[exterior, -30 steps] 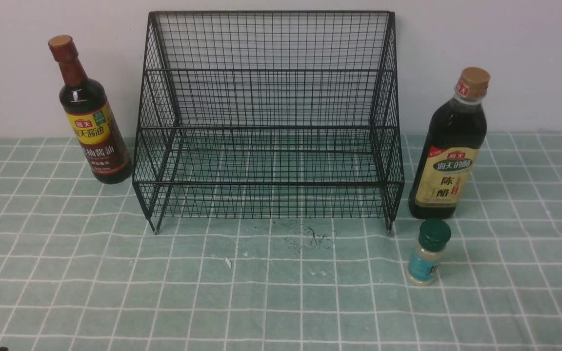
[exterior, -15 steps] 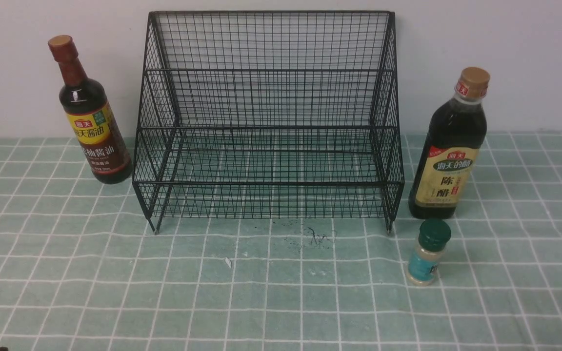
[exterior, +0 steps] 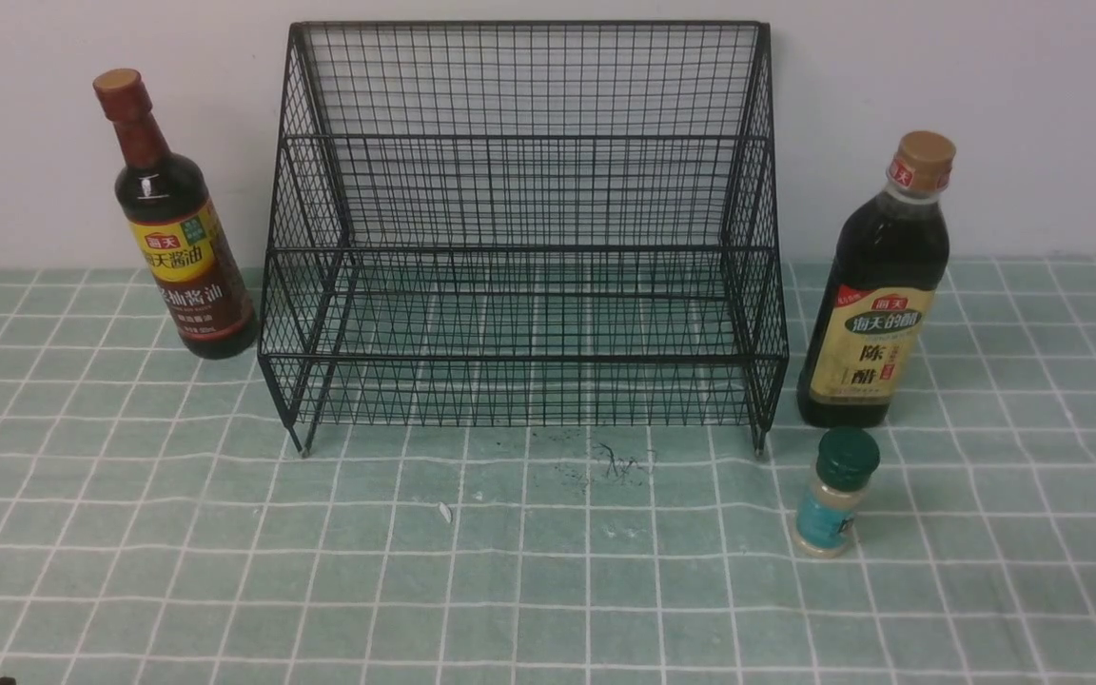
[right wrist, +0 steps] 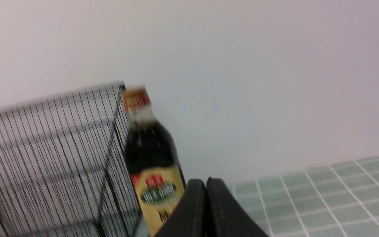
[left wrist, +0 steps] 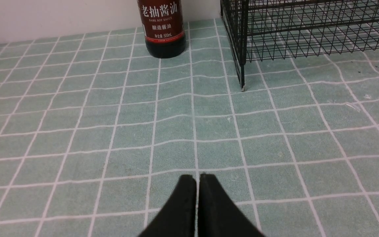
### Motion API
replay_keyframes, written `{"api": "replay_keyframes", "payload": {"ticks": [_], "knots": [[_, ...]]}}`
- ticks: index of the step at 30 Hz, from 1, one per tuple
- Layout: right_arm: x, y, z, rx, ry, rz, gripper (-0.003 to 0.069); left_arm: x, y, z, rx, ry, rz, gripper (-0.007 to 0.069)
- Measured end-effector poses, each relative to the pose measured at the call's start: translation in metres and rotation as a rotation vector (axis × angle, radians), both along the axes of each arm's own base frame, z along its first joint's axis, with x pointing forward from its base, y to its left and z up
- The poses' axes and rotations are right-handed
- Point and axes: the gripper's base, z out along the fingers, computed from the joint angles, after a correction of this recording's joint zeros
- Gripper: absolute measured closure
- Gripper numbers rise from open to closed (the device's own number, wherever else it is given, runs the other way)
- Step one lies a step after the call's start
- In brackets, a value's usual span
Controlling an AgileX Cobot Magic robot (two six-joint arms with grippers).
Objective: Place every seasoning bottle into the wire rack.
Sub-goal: Use the right arm to grab the condiment bottle closest to it
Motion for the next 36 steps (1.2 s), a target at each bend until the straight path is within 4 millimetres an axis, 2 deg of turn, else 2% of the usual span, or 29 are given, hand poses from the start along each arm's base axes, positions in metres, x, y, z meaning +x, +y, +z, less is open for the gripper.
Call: {"api": "replay_keyframes", "payload": {"ticks": [4, 12, 14, 15, 18, 19, 20, 21, 23, 24, 25, 28, 29, 33, 34, 35, 36], "knots": [[-0.002, -0.002, 0.008, 0.087, -0.094, -0.006, 0.0673, 0.0, 0.0, 0.0, 0.0, 0.0, 0.0, 0.0631], [-0.003, -0.003, 0.013, 0.09, -0.146, -0.013, 0.0673, 0.0, 0.0, 0.0, 0.0, 0.0, 0.0, 0.0631], [-0.003, -0.001, 0.017, 0.126, -0.109, 0.019, 0.0673, 0.0, 0.0, 0.0, 0.0, 0.0, 0.0, 0.0631], [-0.004, 0.0, 0.022, 0.128, -0.087, 0.036, 0.0673, 0.0, 0.0, 0.0, 0.0, 0.0, 0.0, 0.0631], [-0.008, 0.005, 0.058, 0.076, 0.037, 0.086, 0.0673, 0.0, 0.0, 0.0, 0.0, 0.0, 0.0, 0.0631], [-0.008, 0.005, 0.06, 0.068, 0.047, 0.087, 0.0673, 0.0, 0.0, 0.0, 0.0, 0.0, 0.0, 0.0631], [-0.005, 0.007, 0.078, 0.04, 0.158, 0.1, 0.0673, 0.0, 0.0, 0.0, 0.0, 0.0, 0.0, 0.0631], [-0.005, 0.007, 0.083, 0.034, 0.178, 0.102, 0.0673, 0.0, 0.0, 0.0, 0.0, 0.0, 0.0, 0.0631], [0.012, 0.009, 0.102, -0.013, 0.408, 0.113, 0.0673, 0.0, 0.0, 0.0, 0.0, 0.0, 0.0, 0.0631], [0.014, 0.009, 0.103, -0.017, 0.427, 0.114, 0.0673, 0.0, 0.0, 0.0, 0.0, 0.0, 0.0, 0.0631], [0.03, 0.011, 0.111, -0.061, 0.592, 0.125, 0.0673, 0.0, 0.0, 0.0, 0.0, 0.0, 0.0, 0.0631], [0.051, 0.012, 0.117, -0.112, 0.754, 0.144, 0.0673, 0.0, 0.0, 0.0, 0.0, 0.001, 0.0, 0.0631], [0.069, 0.014, 0.12, -0.141, 0.837, 0.158, 0.0673, 0.0, 0.0, 0.0, 0.0, 0.001, 0.0, 0.0631], [0.116, 0.018, 0.122, -0.156, 0.966, 0.187, 0.0673, 0.0, 0.0, 0.0, 0.0, 0.001, 0.0, 0.0631], [0.118, 0.018, 0.122, -0.158, 0.971, 0.188, 0.0673, 0.0, 0.0, 0.0, 0.0, 0.001, 0.0, 0.0631], [0.134, 0.021, 0.118, -0.153, 1.01, 0.204, 0.0673, 0.0, 0.0, 0.0, 0.0, 0.001, 0.0, 0.0631], [0.136, 0.021, 0.118, -0.151, 1.015, 0.207, 0.0673, 0.0, 0.0, 0.0, 0.0, 0.001, 0.0, 0.0631]]}}
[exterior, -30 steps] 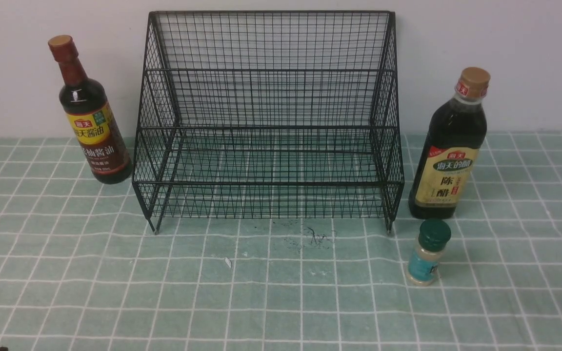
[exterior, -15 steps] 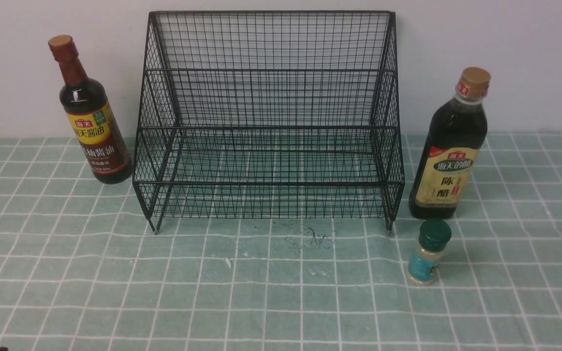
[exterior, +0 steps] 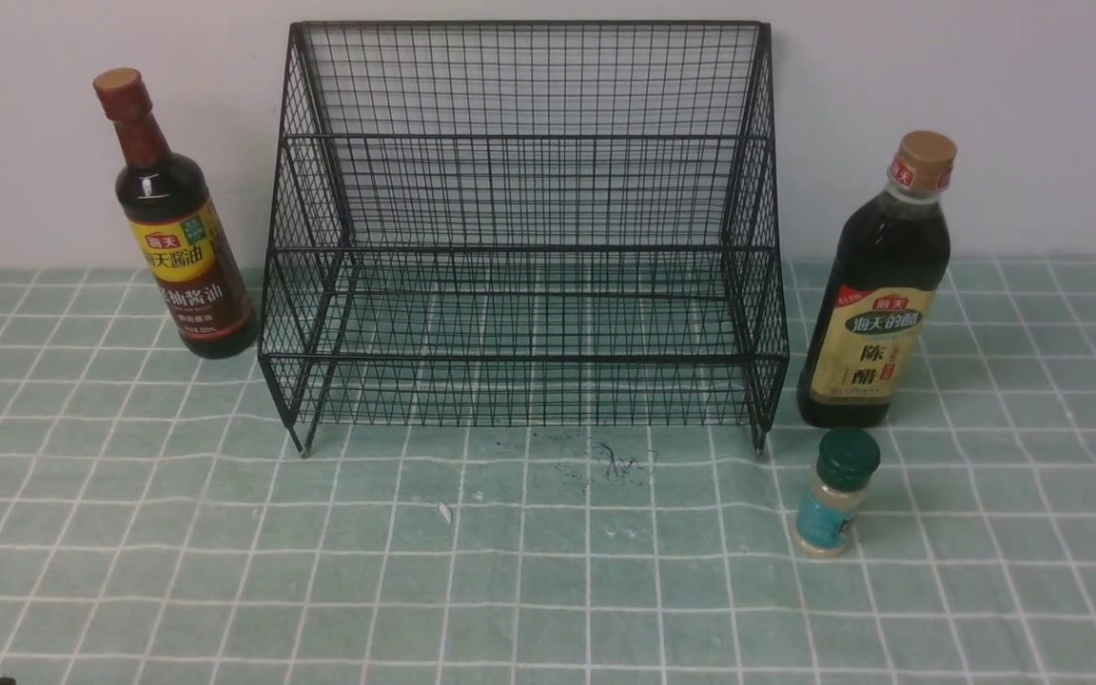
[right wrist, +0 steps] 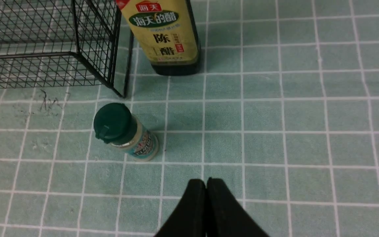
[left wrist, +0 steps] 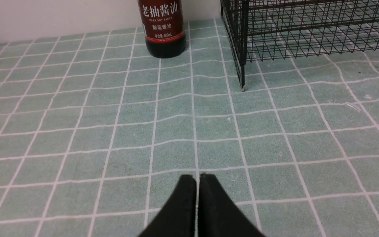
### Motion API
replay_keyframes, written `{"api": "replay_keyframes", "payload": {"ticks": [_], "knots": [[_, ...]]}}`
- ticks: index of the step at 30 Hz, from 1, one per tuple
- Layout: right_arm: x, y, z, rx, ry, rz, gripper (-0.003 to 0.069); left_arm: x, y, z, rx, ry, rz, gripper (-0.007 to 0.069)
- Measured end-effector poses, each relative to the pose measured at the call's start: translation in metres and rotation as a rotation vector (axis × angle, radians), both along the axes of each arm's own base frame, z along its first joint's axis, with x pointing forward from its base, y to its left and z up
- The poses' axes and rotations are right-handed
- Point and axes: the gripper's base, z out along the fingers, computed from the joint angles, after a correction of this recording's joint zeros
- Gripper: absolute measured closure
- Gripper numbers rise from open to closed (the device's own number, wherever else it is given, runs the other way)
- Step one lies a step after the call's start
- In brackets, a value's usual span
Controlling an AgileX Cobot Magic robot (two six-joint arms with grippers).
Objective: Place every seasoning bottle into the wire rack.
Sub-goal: Use the right arm to grab the condiment bottle closest to it
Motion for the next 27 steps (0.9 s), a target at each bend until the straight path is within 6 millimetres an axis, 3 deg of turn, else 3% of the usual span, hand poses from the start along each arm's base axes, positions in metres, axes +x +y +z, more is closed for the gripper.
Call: {"api": "replay_keyframes", "payload": {"ticks": [3, 8, 12, 20, 22, 27], "knots": [[0.029, 0.018, -0.012, -0.016, 0.065, 0.075, 0.0667, 0.0, 0.0, 0.0, 0.0, 0.0, 0.0, 0.0631], [0.048, 0.045, -0.028, -0.061, 0.066, 0.182, 0.0636, 0.0, 0.0, 0.0, 0.0, 0.0, 0.0, 0.0631], [0.061, 0.065, -0.043, -0.08, 0.064, 0.246, 0.0543, 0.0, 0.0, 0.0, 0.0, 0.0, 0.0, 0.0631], [0.092, 0.081, -0.089, -0.105, 0.13, 0.27, 0.0169, 0.0, 0.0, 0.0, 0.0, 0.0, 0.0, 0.0631], [0.098, 0.084, -0.101, -0.1, 0.154, 0.266, 0.0118, 0.0, 0.0, 0.0, 0.0, 0.0, 0.0, 0.0631], [0.107, 0.088, -0.116, -0.085, 0.161, 0.255, 0.0102, 0.0, 0.0, 0.0, 0.0, 0.0, 0.0, 0.0631]]}}
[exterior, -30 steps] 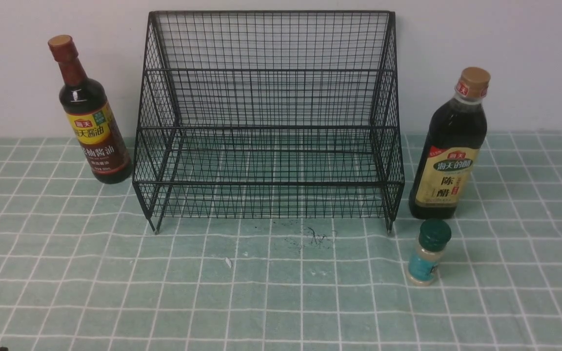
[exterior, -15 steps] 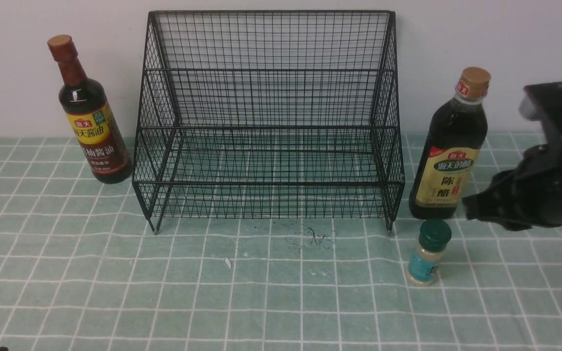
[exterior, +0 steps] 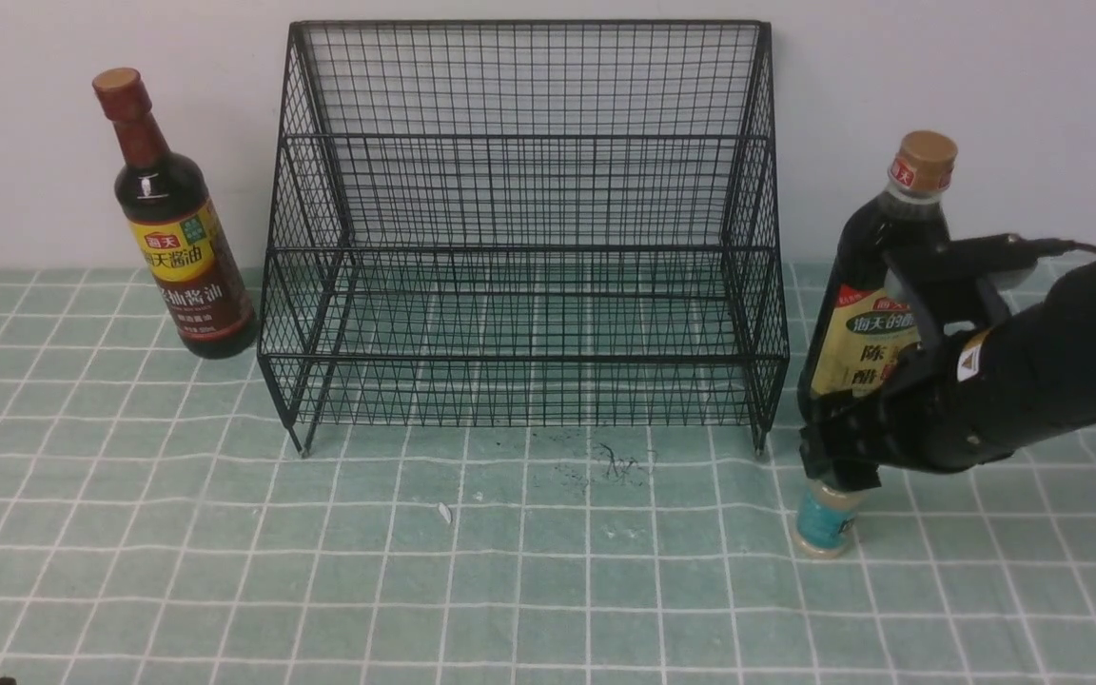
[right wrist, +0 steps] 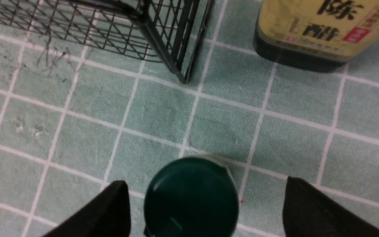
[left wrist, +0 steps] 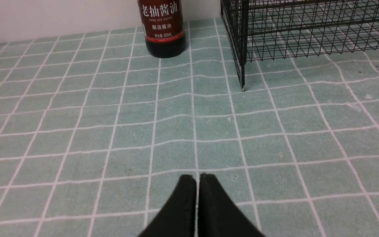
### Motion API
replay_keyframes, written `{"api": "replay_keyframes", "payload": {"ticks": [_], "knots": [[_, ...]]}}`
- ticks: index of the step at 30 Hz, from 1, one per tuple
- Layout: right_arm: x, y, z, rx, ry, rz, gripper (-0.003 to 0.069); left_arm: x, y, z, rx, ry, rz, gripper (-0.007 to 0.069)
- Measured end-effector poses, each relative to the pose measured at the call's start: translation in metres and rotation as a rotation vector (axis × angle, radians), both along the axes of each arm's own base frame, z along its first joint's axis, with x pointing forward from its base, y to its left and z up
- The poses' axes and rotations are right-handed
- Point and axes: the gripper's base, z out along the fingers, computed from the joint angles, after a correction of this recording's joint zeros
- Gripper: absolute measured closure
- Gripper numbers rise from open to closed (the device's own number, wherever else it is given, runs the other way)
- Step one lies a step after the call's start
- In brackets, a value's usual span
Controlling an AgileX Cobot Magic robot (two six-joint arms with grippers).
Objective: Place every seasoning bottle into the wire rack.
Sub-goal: Use the right arm to grab the condiment bottle closest to it, then use the right arm to put the condiment bottle back on the shelf
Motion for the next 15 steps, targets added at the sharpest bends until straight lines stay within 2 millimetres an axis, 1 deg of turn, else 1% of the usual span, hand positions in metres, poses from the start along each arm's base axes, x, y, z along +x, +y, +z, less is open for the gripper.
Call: {"api": "replay_keyframes", "payload": {"ticks": [2, 3, 4, 5, 6, 7, 10, 12, 13, 14, 15], "knots": [[0.002, 0.001, -0.004, 0.0, 0.002, -0.001, 0.0127, 0.0, 0.0, 0.0, 0.0, 0.0, 0.0, 0.0631], [0.004, 0.001, -0.007, -0.002, 0.006, -0.002, 0.0186, 0.0, 0.0, 0.0, 0.0, 0.0, 0.0, 0.0631], [0.004, 0.001, -0.008, -0.002, 0.006, -0.002, 0.0195, 0.0, 0.0, 0.0, 0.0, 0.0, 0.0, 0.0631], [0.004, 0.001, -0.009, -0.004, 0.012, -0.002, 0.0293, 0.0, 0.0, 0.0, 0.0, 0.0, 0.0, 0.0631], [0.004, 0.001, -0.009, -0.005, 0.014, -0.001, 0.0308, 0.0, 0.0, 0.0, 0.0, 0.0, 0.0, 0.0631], [0.003, 0.001, -0.007, -0.008, 0.027, 0.0, 0.035, 0.0, 0.0, 0.0, 0.0, 0.0, 0.0, 0.0631], [0.0, 0.002, 0.002, -0.024, 0.054, 0.024, 0.0342, 0.0, 0.0, 0.0, 0.0, 0.0, 0.0, 0.0631], [-0.005, 0.008, 0.03, -0.032, 0.048, 0.074, 0.0342, 0.0, 0.0, 0.0, 0.0, 0.0, 0.0, 0.0631], [-0.005, 0.009, 0.033, -0.032, 0.045, 0.078, 0.0342, 0.0, 0.0, 0.0, 0.0, 0.0, 0.0, 0.0631], [-0.009, 0.015, 0.054, -0.025, 0.013, 0.111, 0.0342, 0.0, 0.0, 0.0, 0.0, 0.0, 0.0, 0.0631], [-0.011, 0.021, 0.071, -0.012, -0.025, 0.133, 0.0342, 0.0, 0.0, 0.0, 0.0, 0.0, 0.0, 0.0631]]}}
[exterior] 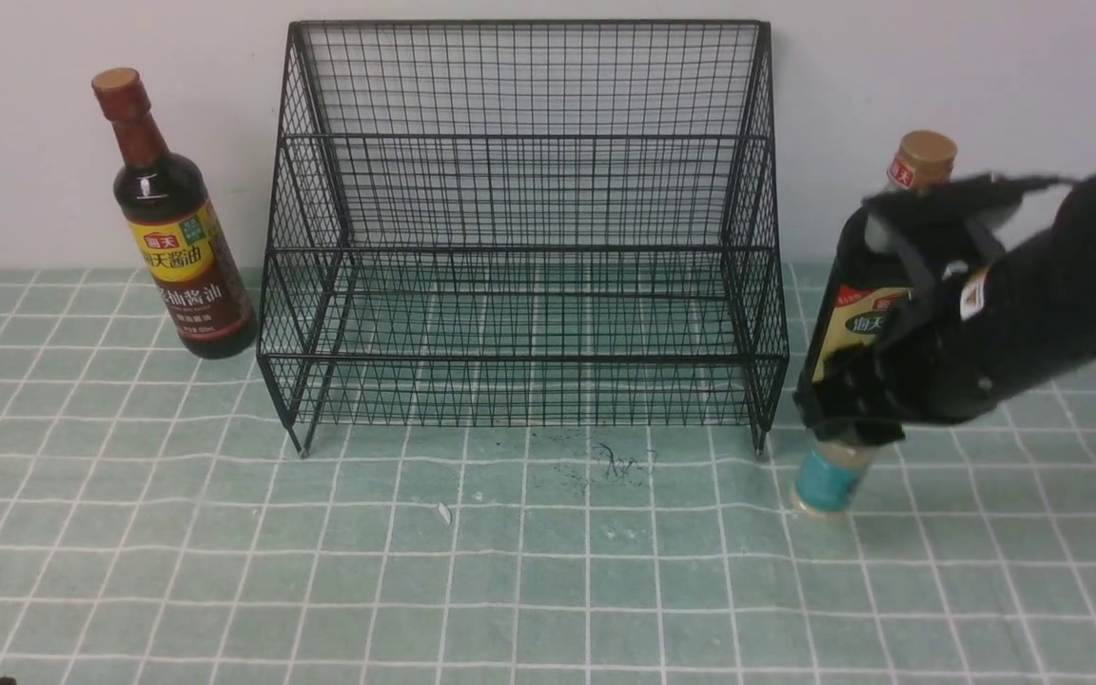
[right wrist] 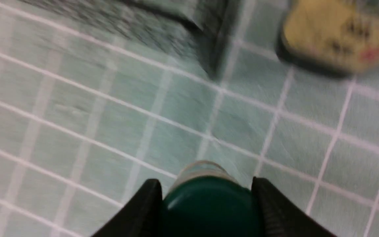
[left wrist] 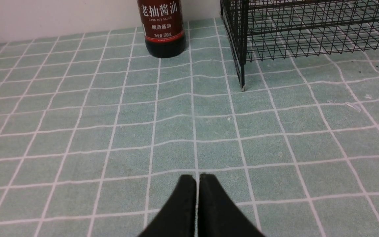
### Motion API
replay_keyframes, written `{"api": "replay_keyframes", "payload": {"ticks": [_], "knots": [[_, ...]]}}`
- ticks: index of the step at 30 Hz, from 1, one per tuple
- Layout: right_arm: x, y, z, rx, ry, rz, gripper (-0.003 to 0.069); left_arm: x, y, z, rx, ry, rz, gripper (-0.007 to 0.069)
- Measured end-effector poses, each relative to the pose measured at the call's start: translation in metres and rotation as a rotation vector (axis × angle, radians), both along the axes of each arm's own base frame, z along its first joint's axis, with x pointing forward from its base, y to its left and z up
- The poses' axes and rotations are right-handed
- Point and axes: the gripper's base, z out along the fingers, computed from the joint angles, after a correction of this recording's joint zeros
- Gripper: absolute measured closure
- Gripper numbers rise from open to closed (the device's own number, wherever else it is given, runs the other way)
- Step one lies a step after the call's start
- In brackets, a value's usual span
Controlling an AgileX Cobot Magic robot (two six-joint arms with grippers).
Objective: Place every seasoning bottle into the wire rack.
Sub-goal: Use the right arm to put the condiment bottle back on the shelf
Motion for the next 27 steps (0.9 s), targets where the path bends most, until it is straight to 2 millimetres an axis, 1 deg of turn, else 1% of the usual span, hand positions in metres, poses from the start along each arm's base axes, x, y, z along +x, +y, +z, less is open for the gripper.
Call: {"api": "replay_keyframes", "payload": {"ticks": [1, 3, 4, 5, 6, 7, 9, 10, 12, 13, 14, 15, 16, 17, 18, 20, 22, 23, 27], "knots": [[-0.002, 0.008, 0.021, 0.021, -0.054, 0.029, 0.0342, 0.0, 0.0, 0.0, 0.0, 0.0, 0.0, 0.0631], [-0.004, 0.019, 0.05, 0.054, -0.135, 0.073, 0.0342, 0.0, 0.0, 0.0, 0.0, 0.0, 0.0, 0.0631], [-0.004, 0.022, 0.055, 0.061, -0.15, 0.08, 0.0342, 0.0, 0.0, 0.0, 0.0, 0.0, 0.0, 0.0631], [-0.002, 0.031, 0.078, 0.091, -0.216, 0.106, 0.0342, 0.0, 0.0, 0.0, 0.0, 0.0, 0.0, 0.0631], [-0.001, 0.032, 0.079, 0.092, -0.219, 0.11, 0.0342, 0.0, 0.0, 0.0, 0.0, 0.0, 0.0, 0.0631], [0.004, 0.038, 0.089, 0.105, -0.246, 0.118, 0.0342, 0.0, 0.0, 0.0, 0.0, 0.0, 0.0, 0.0631], [0.018, 0.046, 0.096, 0.112, -0.274, 0.12, 0.0342, 0.0, 0.0, 0.0, 0.0, 0.0, 0.0, 0.0631], [0.026, 0.049, 0.095, 0.104, -0.275, 0.121, 0.0342, 0.0, 0.0, 0.0, 0.0, 0.0, 0.0, 0.0631], [0.043, 0.057, 0.085, 0.069, -0.26, 0.124, 0.0342, 0.0, 0.0, 0.0, 0.0, 0.0, 0.0, 0.0631], [0.045, 0.058, 0.085, 0.064, -0.261, 0.125, 0.0342, 0.0, 0.0, 0.0, 0.0, 0.0, 0.0, 0.0631], [0.058, 0.063, 0.07, 0.028, -0.231, 0.128, 0.0342, 0.0, 0.0, 0.0, 0.0, 0.0, 0.0, 0.0631], [0.065, 0.066, 0.06, 0.003, -0.212, 0.131, 0.0342, 0.0, 0.0, 0.0, 0.0, 0.0, 0.0, 0.0631], [0.066, 0.067, 0.058, 0.001, -0.207, 0.131, 0.0342, 0.0, 0.0, 0.0, 0.0, 0.0, 0.0, 0.0631], [0.075, 0.071, 0.044, -0.023, -0.18, 0.134, 0.0342, 0.0, 0.0, 0.0, 0.0, 0.0, 0.0, 0.0631], [0.08, 0.074, 0.035, -0.038, -0.163, 0.136, 0.0342, 0.0, 0.0, 0.0, 0.0, 0.0, 0.0, 0.0631], [0.089, 0.078, 0.017, -0.056, -0.133, 0.138, 0.0342, 0.0, 0.0, 0.0, 0.0, 0.0, 0.0, 0.0631], [0.093, 0.08, 0.01, -0.063, -0.127, 0.14, 0.0342, 0.0, 0.0, 0.0, 0.0, 0.0, 0.0, 0.0631], [0.097, 0.082, 0.002, -0.071, -0.124, 0.142, 0.0342, 0.0, 0.0, 0.0, 0.0, 0.0, 0.0, 0.0631], [0.104, 0.086, -0.016, -0.083, -0.102, 0.144, 0.0342, 0.0, 0.0, 0.0, 0.0, 0.0, 0.0, 0.0631]]}}
